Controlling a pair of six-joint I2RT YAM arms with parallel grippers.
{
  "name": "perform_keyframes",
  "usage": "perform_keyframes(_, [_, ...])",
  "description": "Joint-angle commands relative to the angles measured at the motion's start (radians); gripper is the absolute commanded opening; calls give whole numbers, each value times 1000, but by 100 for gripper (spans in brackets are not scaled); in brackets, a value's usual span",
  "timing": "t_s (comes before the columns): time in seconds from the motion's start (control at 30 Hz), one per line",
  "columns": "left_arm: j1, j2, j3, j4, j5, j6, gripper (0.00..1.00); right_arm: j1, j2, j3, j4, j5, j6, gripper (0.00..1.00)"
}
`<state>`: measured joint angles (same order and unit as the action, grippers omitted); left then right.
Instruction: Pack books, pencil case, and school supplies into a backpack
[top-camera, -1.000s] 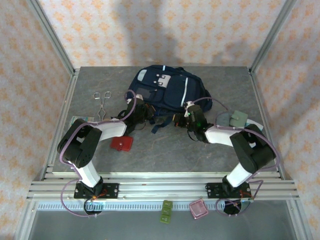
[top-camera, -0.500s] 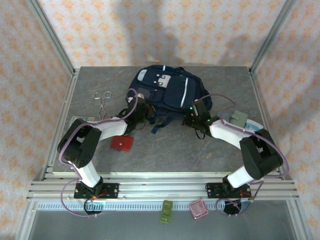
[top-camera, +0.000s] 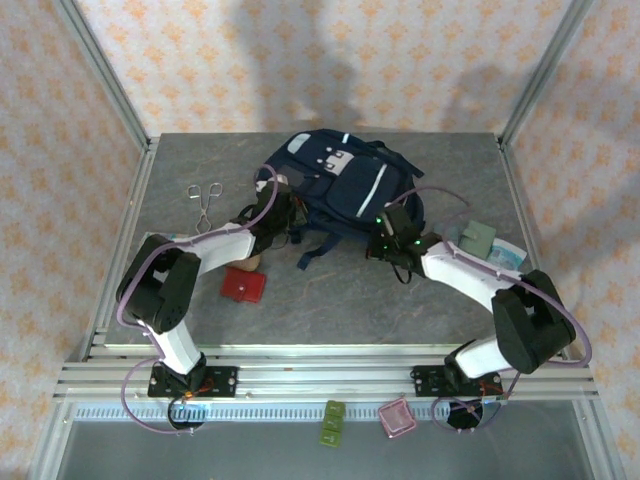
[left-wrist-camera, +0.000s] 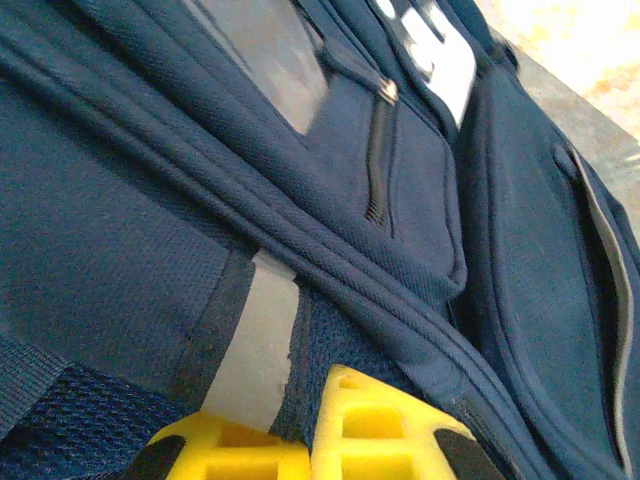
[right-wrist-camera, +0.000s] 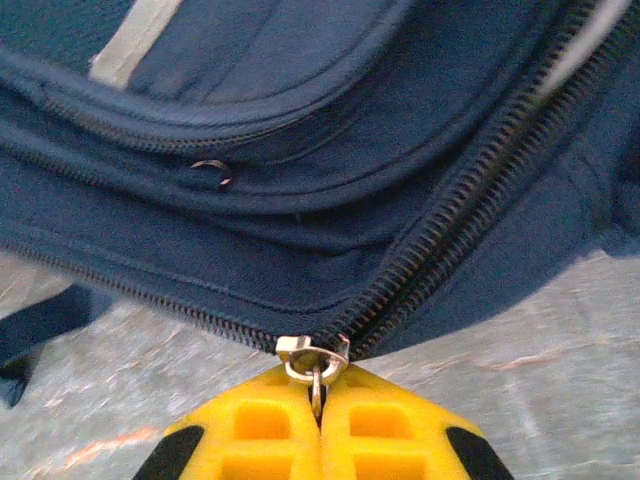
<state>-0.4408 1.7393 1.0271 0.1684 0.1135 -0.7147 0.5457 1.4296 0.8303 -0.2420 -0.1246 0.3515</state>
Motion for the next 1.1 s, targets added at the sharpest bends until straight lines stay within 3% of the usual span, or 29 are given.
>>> perform_keyframes(0.0, [48, 45, 106, 21, -93, 74, 0, 42, -2, 40, -26, -92, 13, 0])
perform_keyframes(0.13, [68, 87, 195, -19, -60, 88, 0, 70, 39, 56, 84, -187, 73, 0])
perform_keyframes(0.17, [68, 87, 206, -29, -42, 88, 7, 72, 52, 60, 105, -200, 90, 0])
perform_keyframes(0.23, [68, 69, 186, -23, 3, 71, 37, 72, 73, 67, 134, -211, 116, 0])
perform_keyframes(0.27, [64, 48, 158, -12, 25, 55, 48, 74, 83, 69, 148, -214, 123, 0])
perform_keyframes(0.4, [40, -46, 13, 28, 88, -3, 59, 75, 106, 75, 173, -233, 134, 0])
perform_keyframes(0.6, [-76, -130, -163, 147, 101, -105, 64, 76, 137, 86, 186, -246, 129, 0])
perform_keyframes(0.87, [-174, 39, -72, 197, 53, -150, 65, 79, 140, 81, 204, -250, 134, 0])
perform_keyframes(1.03, [-174, 118, -28, 202, 6, -161, 58, 79, 122, 78, 176, -219, 136, 0])
perform_keyframes(1.07, [-174, 131, -21, 195, 1, -162, 53, 79, 120, 79, 163, -206, 136, 0])
